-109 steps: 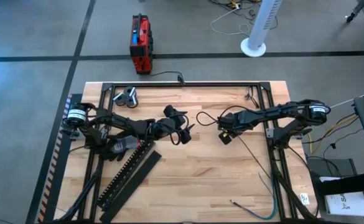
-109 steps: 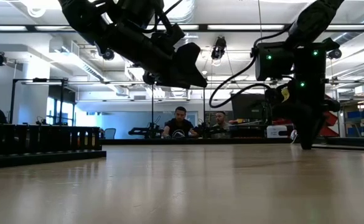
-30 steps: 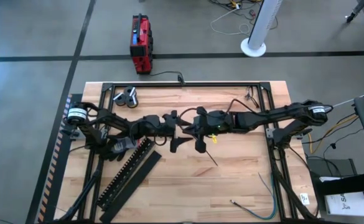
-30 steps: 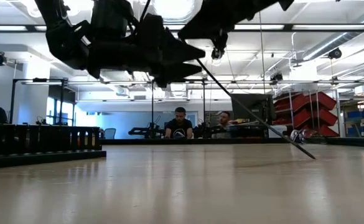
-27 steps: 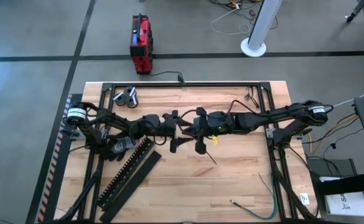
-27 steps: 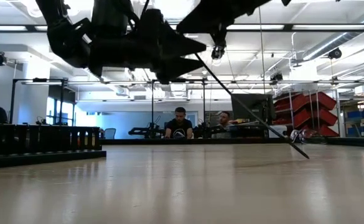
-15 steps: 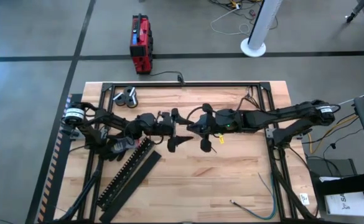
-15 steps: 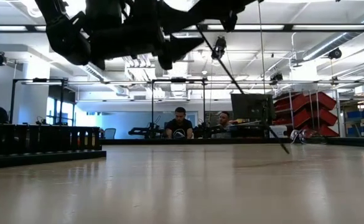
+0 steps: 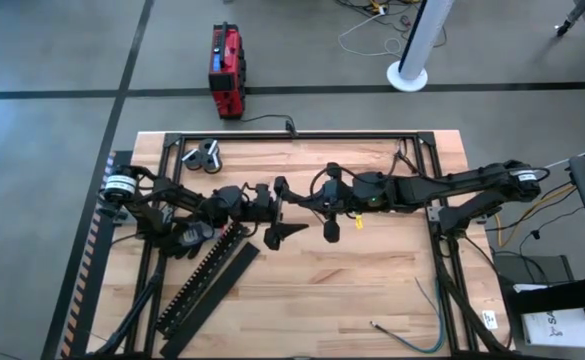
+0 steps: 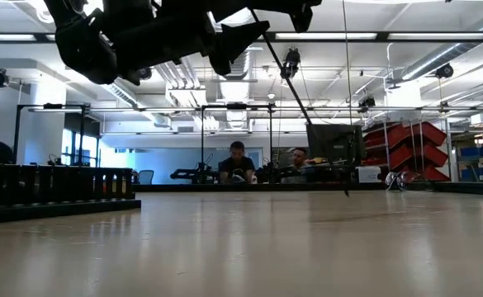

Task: Ziptie cables
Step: Wrap the cable wires with the black zip tie

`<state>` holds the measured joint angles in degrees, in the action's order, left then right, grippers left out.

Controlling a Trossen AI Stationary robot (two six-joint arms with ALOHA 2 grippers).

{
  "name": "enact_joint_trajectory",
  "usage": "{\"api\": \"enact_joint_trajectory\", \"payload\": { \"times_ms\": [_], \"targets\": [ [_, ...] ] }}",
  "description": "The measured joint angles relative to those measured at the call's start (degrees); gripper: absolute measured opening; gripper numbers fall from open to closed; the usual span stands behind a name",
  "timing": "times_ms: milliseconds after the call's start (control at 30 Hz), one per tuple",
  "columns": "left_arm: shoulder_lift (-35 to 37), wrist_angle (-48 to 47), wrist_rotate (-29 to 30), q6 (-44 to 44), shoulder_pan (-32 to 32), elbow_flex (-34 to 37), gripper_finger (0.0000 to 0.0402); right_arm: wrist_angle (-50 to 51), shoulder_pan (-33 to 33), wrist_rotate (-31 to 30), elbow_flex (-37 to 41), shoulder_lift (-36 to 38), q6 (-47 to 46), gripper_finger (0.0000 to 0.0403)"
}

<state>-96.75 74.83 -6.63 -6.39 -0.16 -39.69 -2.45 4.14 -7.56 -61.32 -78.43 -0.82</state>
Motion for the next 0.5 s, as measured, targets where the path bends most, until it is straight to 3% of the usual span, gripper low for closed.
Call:
{"api": "enact_joint_trajectory", "payload": {
  "times_ms": [200,500],
  "targets": [
    [0.01,0.13,0.02,0.00,-0.02,0.01,0.0294,0.04,0.24,0.01,0.00,0.00,0.00,0.0002],
    [0.00,0.07,1.59,-0.10,0.00,0.03,0.0171,0.50,0.24,0.00,0.00,0.00,0.00,0.0002]
  ]
}}
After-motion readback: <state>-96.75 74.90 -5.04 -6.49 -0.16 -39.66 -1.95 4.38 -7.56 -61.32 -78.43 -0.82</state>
